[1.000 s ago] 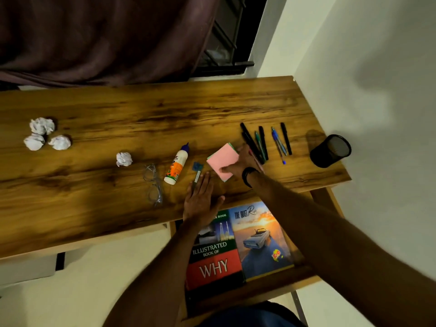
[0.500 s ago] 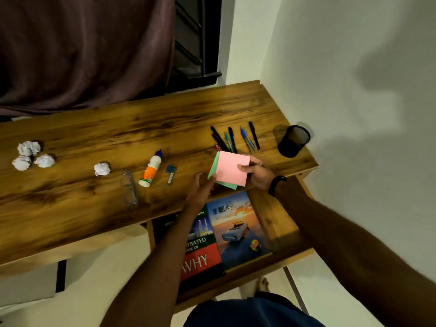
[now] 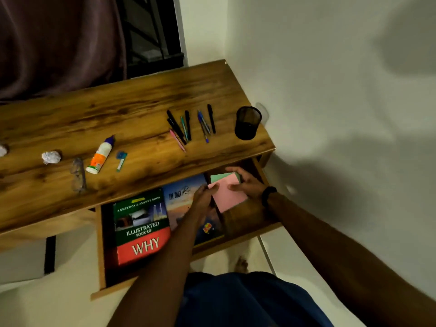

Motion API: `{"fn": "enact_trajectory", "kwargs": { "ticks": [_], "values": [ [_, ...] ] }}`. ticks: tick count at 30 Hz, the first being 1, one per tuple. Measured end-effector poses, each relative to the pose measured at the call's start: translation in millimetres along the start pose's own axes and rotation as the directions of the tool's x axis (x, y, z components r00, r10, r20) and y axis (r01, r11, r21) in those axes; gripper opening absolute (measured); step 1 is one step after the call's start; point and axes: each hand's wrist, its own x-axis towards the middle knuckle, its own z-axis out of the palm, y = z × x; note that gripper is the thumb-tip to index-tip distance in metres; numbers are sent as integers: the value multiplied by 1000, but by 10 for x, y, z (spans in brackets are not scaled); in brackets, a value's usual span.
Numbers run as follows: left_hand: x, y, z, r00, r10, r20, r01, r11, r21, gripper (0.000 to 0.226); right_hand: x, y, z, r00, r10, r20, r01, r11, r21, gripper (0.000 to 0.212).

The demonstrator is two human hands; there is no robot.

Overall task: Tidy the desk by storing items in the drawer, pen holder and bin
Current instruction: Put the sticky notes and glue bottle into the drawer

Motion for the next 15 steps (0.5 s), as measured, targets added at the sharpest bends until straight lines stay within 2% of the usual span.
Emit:
{"fn": "enact_trajectory", "kwargs": {
  "ticks": [2, 5, 7, 9, 11, 13, 15],
  "values": [
    [-3, -58, -2, 999, -31, -38, 29, 998, -63, 36, -76, 79, -57, 996, 25, 86, -26, 1000, 6, 70],
    [-50, -131, 19, 994, -7, -107, -10, 988, -154, 50, -112, 208, -81, 984, 71, 165, -65, 997, -45, 80],
    [-58, -157, 27, 988, 28, -153, -43, 994, -97, 60, -101, 271, -59, 985, 103, 139, -97, 994, -50, 82],
    [-6, -186, 43, 983, 63, -175, -62, 998, 7, 66, -79, 318, -48, 992, 118, 55, -114, 991, -70, 76],
    [43, -211, 91, 984, 96, -151, -79, 990, 117, 59, -67, 387, -62, 994, 112, 5, -111, 990, -89, 67],
    [134, -249, 149, 986, 111, -126, -83, 974, 209, 40, -78, 435, -96, 996, 90, -12, -91, 989, -119, 63],
    [268, -326, 185, 986, 108, -125, -67, 952, 299, 27, -71, 501, -131, 996, 60, -64, -74, 964, -254, 59]
  ]
}}
